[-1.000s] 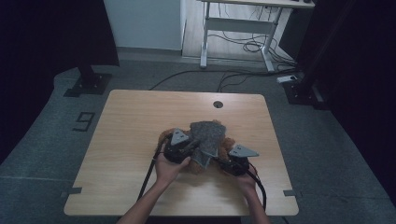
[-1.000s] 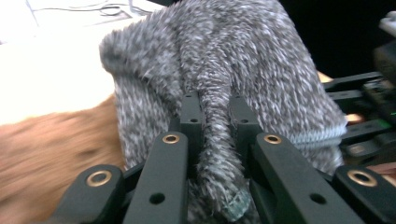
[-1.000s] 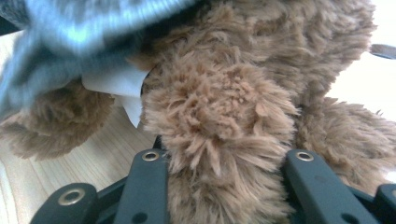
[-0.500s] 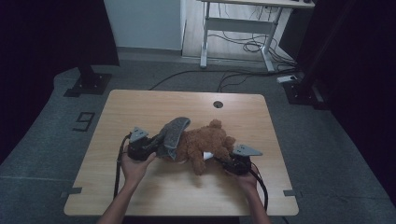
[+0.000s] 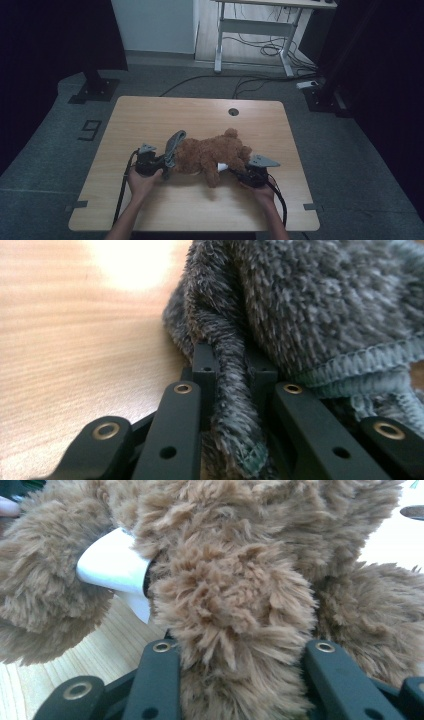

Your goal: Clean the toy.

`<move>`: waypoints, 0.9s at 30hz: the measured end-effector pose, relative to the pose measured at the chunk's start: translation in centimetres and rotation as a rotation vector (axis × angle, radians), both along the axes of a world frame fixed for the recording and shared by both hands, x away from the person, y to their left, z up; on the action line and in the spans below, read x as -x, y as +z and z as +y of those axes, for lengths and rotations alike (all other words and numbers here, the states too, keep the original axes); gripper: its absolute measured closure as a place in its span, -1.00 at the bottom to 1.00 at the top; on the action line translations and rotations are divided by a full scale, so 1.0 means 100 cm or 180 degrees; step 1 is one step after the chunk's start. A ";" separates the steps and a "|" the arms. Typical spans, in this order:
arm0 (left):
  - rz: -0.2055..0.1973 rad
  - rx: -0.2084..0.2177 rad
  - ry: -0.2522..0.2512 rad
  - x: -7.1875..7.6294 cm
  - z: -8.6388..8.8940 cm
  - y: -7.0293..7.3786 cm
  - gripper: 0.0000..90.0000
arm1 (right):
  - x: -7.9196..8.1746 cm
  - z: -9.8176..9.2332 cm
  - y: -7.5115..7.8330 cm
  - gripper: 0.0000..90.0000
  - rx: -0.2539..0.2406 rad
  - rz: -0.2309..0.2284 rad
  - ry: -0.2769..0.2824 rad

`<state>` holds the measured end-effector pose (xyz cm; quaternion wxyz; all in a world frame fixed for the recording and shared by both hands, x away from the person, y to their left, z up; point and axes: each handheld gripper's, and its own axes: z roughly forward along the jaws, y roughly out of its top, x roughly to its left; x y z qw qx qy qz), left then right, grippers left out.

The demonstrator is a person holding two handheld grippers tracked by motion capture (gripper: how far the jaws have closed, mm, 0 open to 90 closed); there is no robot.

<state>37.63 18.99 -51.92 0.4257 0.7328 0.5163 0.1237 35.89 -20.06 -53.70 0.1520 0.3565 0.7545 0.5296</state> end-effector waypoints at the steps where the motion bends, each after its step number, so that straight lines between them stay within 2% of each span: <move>1: 0.0032 -0.0030 0.0005 -0.001 0.000 -0.002 0.76 | 0.000 0.000 0.000 0.44 0.0000 0.0000 0.0000; 2: 0.0089 -0.0089 0.0018 -0.003 0.001 -0.006 0.76 | 0.000 0.000 0.000 0.44 0.0014 0.0007 0.0005; 5: 0.0103 -0.0138 0.0030 -0.002 0.001 -0.007 0.76 | 0.001 -0.001 0.000 0.44 0.0038 0.0014 0.0012; 8: 0.0061 -0.0166 0.0054 0.000 0.003 0.001 0.77 | 0.003 -0.002 -0.001 0.44 0.0077 -0.0002 0.0019; 10: -0.0044 -0.0086 0.0060 0.005 0.003 0.019 0.77 | 0.003 -0.002 -0.002 0.44 0.0079 0.0005 0.0020; 11: -0.0175 -0.0119 0.0037 0.008 -0.001 0.034 0.77 | 0.003 -0.002 -0.002 0.44 0.0083 0.0010 0.0025; 12: -0.0247 -0.0131 0.0014 0.010 -0.003 0.044 0.77 | 0.002 -0.002 -0.001 0.44 0.0111 0.0003 0.0037; 14: -0.0435 -0.0083 -0.0070 0.013 -0.013 0.068 0.77 | 0.002 -0.002 -0.001 0.44 0.0113 0.0002 0.0036; 16: -0.0601 -0.0085 -0.0191 0.015 -0.032 0.091 0.77 | 0.003 -0.001 -0.001 0.44 0.0114 -0.0008 0.0026; 17: -0.0638 -0.0098 -0.0237 0.015 -0.040 0.097 0.77 | 0.004 -0.001 0.000 0.44 0.0119 -0.0009 0.0025; 18: -0.0683 -0.0112 -0.0351 0.013 -0.058 0.106 0.77 | 0.004 -0.001 0.000 0.44 0.0113 -0.0005 0.0017; 19: -0.0683 -0.0112 -0.0351 0.013 -0.058 0.106 0.77 | 0.004 -0.001 0.000 0.44 0.0113 -0.0005 0.0017; 20: -0.0674 -0.0135 -0.0447 0.012 -0.075 0.110 0.77 | 0.004 -0.001 0.000 0.44 0.0111 -0.0002 0.0018; 21: -0.0670 -0.0153 -0.0500 0.012 -0.084 0.111 0.77 | 0.003 -0.001 0.000 0.44 0.0105 -0.0005 0.0016; 22: -0.0648 -0.0172 -0.0640 0.011 -0.108 0.111 0.77 | 0.003 -0.001 0.000 0.44 0.0089 0.0009 0.0014; 23: -0.0648 -0.0172 -0.0640 0.011 -0.108 0.111 0.77 | 0.003 -0.001 0.000 0.44 0.0089 0.0009 0.0014; 24: -0.0631 -0.0230 -0.0749 0.010 -0.129 0.109 0.77 | 0.003 -0.001 0.000 0.44 0.0097 0.0006 0.0015; 25: -0.0631 -0.0230 -0.0749 0.010 -0.129 0.109 0.77 | 0.003 -0.001 0.000 0.44 0.0097 0.0006 0.0015; 27: -0.0589 -0.0288 -0.0847 0.007 -0.153 0.104 0.77 | 0.004 -0.001 -0.001 0.44 0.0082 0.0010 0.0007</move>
